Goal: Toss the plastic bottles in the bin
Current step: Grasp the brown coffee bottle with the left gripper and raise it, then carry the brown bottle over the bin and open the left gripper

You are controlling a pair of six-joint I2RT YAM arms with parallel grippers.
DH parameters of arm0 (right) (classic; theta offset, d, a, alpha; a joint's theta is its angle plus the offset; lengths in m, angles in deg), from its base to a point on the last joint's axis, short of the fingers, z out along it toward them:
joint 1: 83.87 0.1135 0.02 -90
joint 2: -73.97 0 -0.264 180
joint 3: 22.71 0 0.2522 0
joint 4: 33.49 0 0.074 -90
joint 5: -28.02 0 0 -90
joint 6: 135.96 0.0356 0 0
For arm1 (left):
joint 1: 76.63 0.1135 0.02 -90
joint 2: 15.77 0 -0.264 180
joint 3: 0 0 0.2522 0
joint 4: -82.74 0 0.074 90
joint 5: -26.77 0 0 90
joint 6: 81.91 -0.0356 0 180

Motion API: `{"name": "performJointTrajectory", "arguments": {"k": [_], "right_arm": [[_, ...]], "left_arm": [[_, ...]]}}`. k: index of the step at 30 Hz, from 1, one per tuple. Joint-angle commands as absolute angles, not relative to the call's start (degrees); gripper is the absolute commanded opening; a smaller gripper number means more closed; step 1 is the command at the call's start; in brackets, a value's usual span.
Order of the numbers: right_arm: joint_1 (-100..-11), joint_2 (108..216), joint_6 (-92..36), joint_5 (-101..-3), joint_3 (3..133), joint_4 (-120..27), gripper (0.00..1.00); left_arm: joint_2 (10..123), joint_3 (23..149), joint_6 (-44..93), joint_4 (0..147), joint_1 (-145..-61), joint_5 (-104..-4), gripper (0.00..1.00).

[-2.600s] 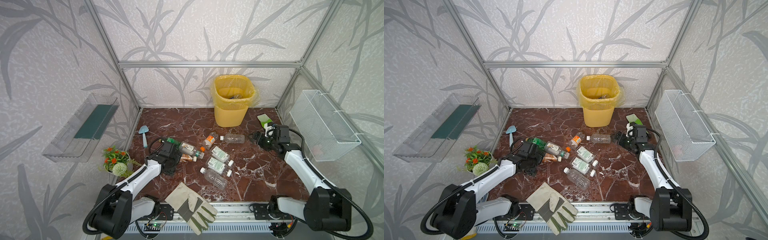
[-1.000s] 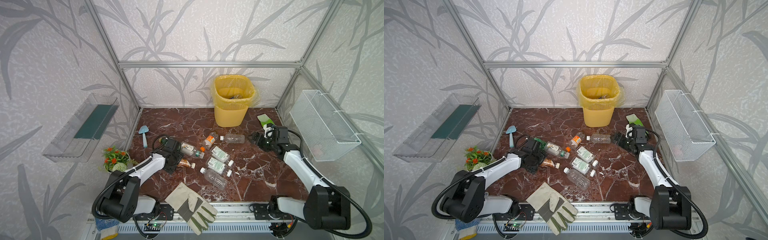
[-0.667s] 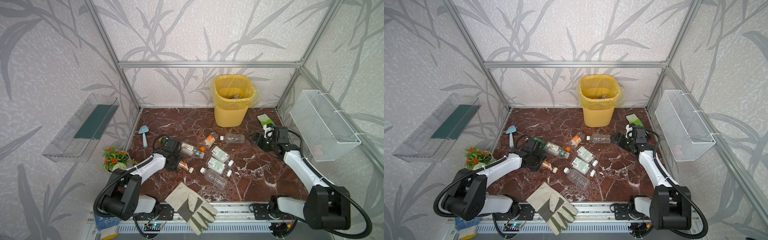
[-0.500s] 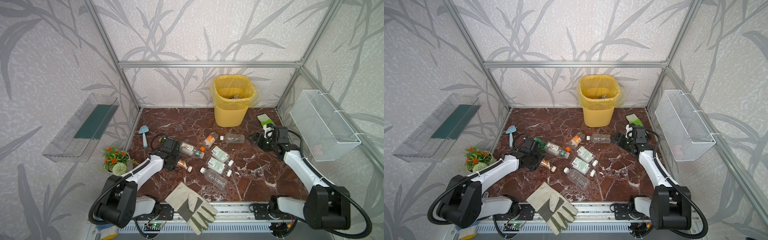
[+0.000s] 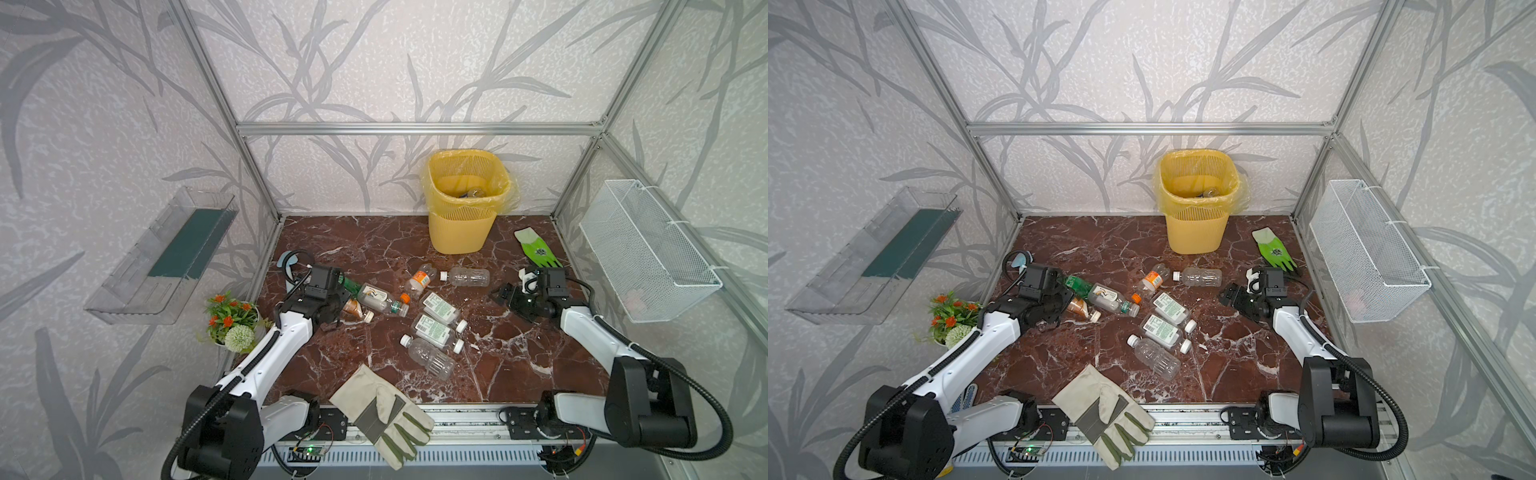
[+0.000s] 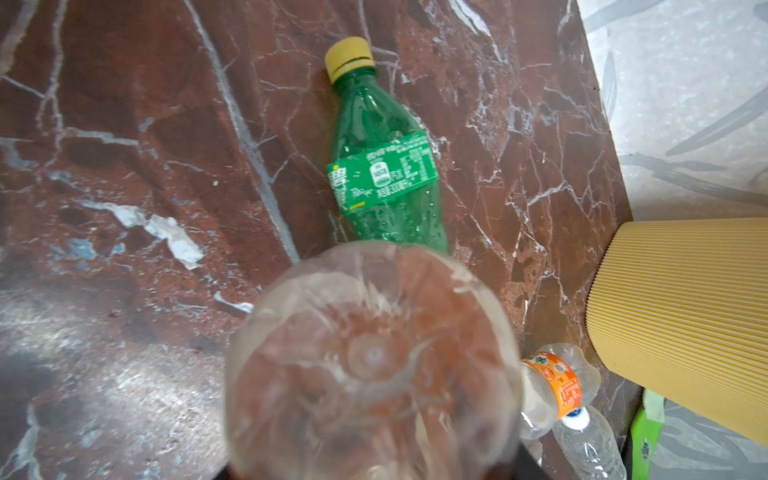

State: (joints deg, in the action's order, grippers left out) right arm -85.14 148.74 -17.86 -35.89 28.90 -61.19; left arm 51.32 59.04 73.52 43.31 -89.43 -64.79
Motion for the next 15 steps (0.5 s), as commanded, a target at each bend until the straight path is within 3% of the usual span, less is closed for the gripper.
{"name": "performJointTrajectory", "arguments": {"k": [1,9,15], "right_arm": [[-84.8,149.6,-17.3,-34.1,29.0,-59.2,0.91],[-84.7,152.8,-15.6,-32.2,29.8,-56.1,0.90],[-84.6,153.7,-15.3,-32.3,29.7,-55.7,0.90]], "left_arm": [[52.8,64.8,69.9,45.8,-89.4,-63.7,0.54],[68.6,81.8,66.1,50.2,-89.4,-55.8,0.54],[80.3,86.9,66.9,53.7,-89.4,-53.2,0.53]]}}
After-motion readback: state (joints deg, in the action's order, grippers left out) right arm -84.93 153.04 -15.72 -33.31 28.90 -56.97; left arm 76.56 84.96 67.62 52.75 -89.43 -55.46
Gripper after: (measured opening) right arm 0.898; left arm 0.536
